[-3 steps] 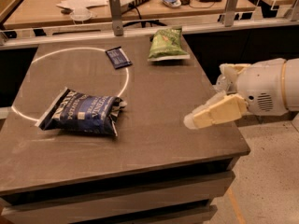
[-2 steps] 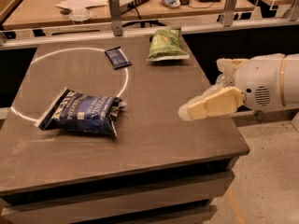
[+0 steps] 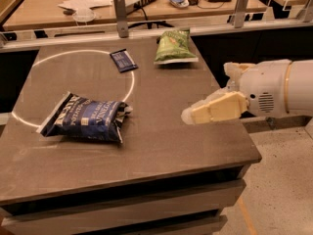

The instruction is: Move rxbar blueberry near blue chip bag

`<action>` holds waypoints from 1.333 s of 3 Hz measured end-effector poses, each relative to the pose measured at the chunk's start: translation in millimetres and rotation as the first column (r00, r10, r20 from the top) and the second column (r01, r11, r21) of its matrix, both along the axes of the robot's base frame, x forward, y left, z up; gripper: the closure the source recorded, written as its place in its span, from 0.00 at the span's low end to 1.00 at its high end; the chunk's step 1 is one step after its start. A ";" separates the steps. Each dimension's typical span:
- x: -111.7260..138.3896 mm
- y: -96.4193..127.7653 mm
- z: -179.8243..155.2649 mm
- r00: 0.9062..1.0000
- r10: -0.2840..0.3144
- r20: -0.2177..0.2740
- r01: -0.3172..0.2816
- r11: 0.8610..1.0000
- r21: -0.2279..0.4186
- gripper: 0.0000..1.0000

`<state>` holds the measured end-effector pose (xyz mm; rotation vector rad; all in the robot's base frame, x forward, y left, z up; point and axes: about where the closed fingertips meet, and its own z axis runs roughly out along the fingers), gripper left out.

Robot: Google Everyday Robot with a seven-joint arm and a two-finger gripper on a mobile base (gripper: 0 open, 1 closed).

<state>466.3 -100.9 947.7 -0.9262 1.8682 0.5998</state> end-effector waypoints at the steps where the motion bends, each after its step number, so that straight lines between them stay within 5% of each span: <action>1: 30.0 32.2 -35.1 0.996 -0.084 0.016 0.082 0.993 0.088 0.00; 4: 110.3 75.7 -60.6 0.968 -0.221 0.117 0.221 0.975 0.019 0.00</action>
Offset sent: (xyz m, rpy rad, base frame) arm 0.0813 0.0566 -0.0764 0.1001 -0.0617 -0.2401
